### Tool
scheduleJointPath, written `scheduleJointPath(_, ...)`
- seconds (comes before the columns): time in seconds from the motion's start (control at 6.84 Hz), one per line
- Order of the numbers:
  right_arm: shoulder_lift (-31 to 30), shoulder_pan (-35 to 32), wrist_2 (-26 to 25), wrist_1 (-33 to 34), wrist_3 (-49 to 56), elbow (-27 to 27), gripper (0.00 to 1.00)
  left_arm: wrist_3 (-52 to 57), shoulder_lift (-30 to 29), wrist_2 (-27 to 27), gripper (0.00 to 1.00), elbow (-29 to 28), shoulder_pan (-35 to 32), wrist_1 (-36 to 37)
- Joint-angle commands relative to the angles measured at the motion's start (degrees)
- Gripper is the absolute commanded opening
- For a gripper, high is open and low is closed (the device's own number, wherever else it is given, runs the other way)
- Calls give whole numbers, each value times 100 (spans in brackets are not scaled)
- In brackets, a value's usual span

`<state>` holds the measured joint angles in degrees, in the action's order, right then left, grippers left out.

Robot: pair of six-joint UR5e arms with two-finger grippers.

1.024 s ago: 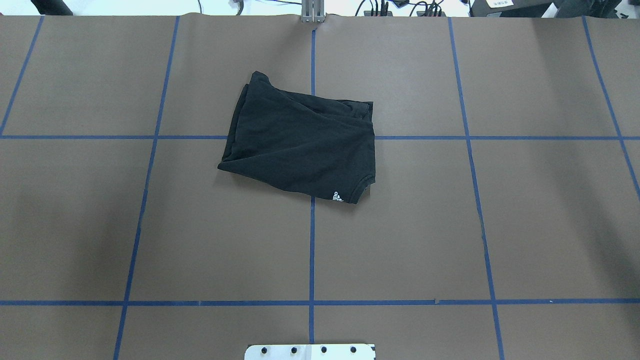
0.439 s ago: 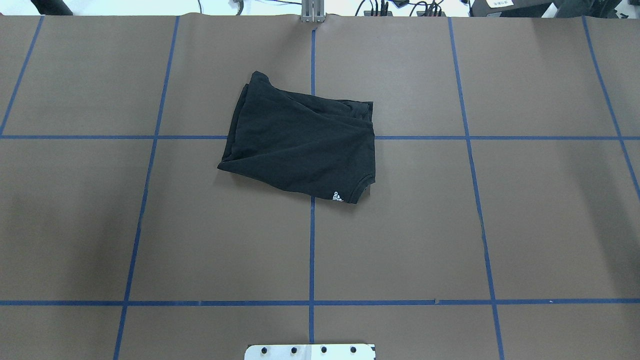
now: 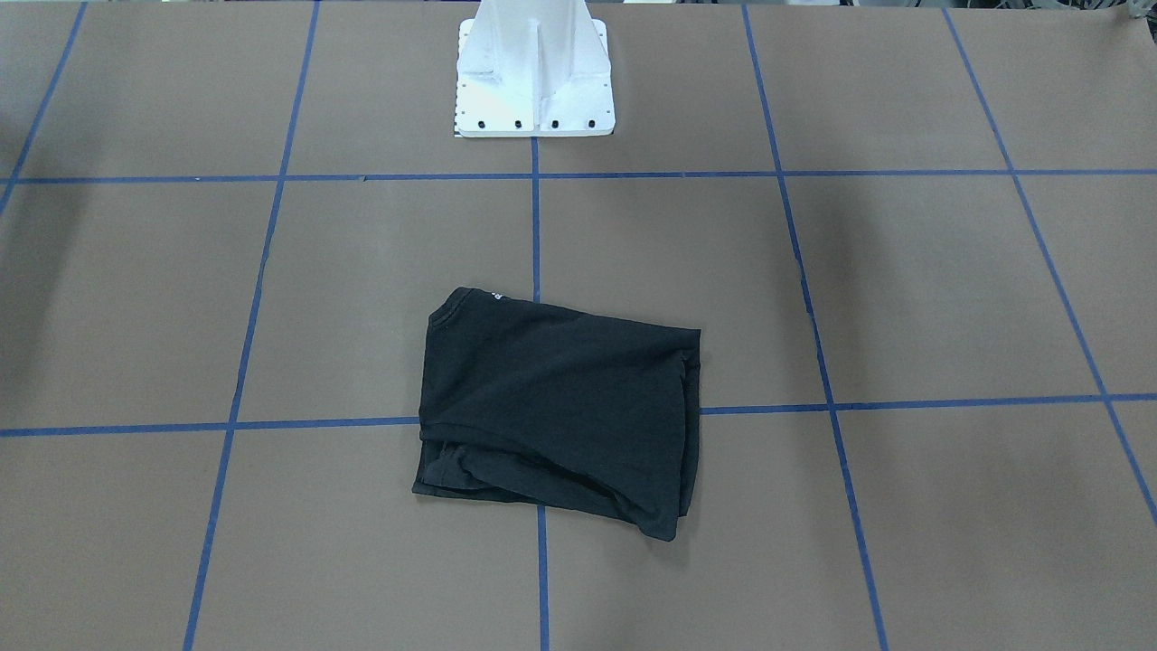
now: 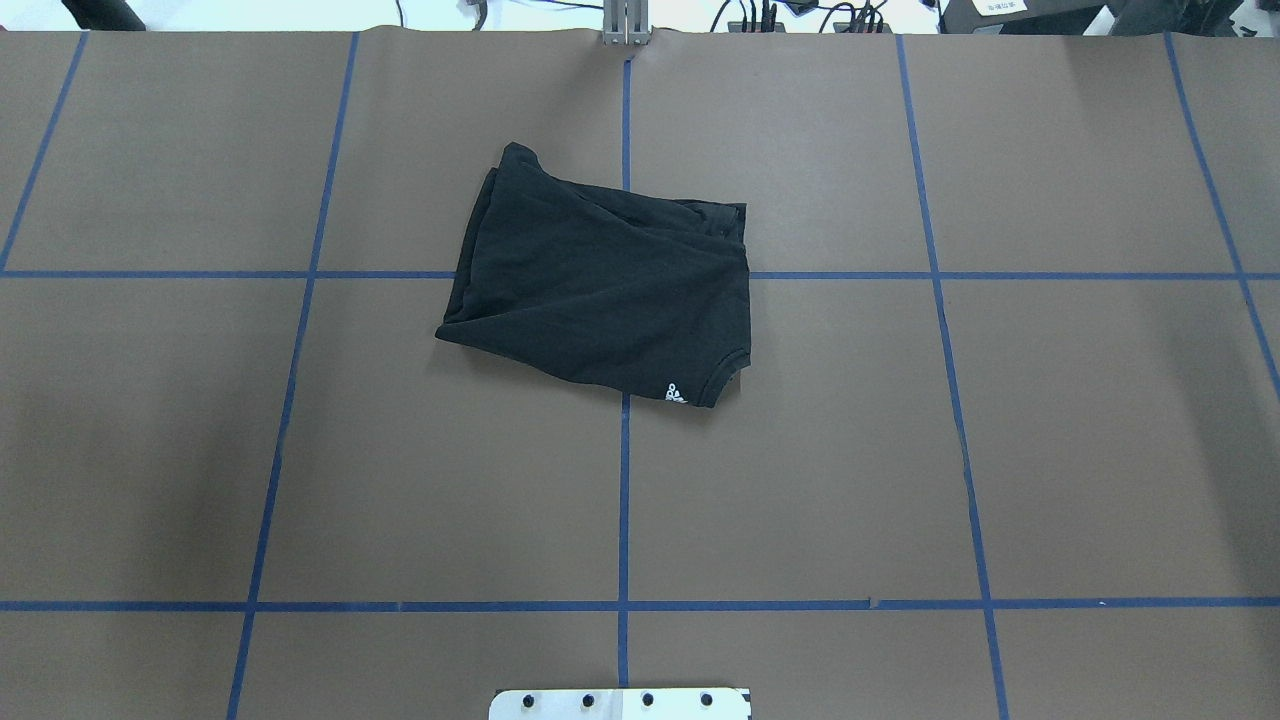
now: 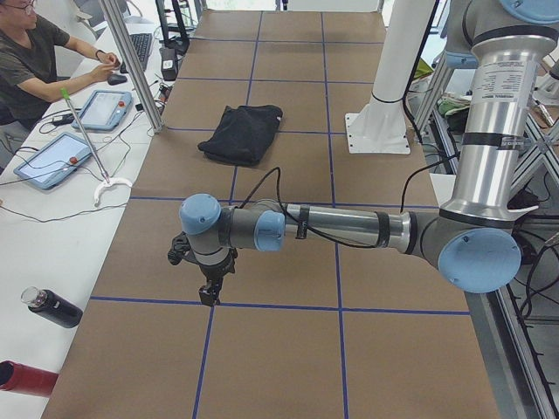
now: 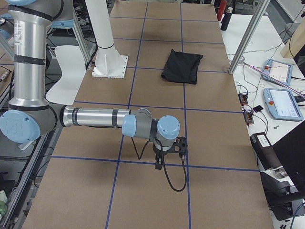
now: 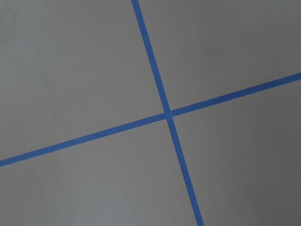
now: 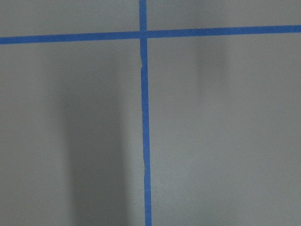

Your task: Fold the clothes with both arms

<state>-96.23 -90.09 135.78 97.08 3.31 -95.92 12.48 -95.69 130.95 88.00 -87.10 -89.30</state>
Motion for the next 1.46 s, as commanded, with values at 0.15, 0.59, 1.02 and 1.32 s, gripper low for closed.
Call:
scheduleJointPath(0.15, -10, -114, -17, -444, 187, 434, 100, -9, 103, 18, 100, -28, 9, -17)
scheduleJointPath(0.59, -1, -132, -25, -444, 134, 434, 100, -732, 94, 27, 100, -98, 26, -17)
scheduleJointPath(1.02, 7, -141, -34, -444, 134, 443, 100, -1090, 103, 36, 100, -107, 26, -26)
scheduleJointPath(1.32, 16, -150, -43, -435, 126, 443, 100, -1099, 103, 36, 100, -125, 26, -26)
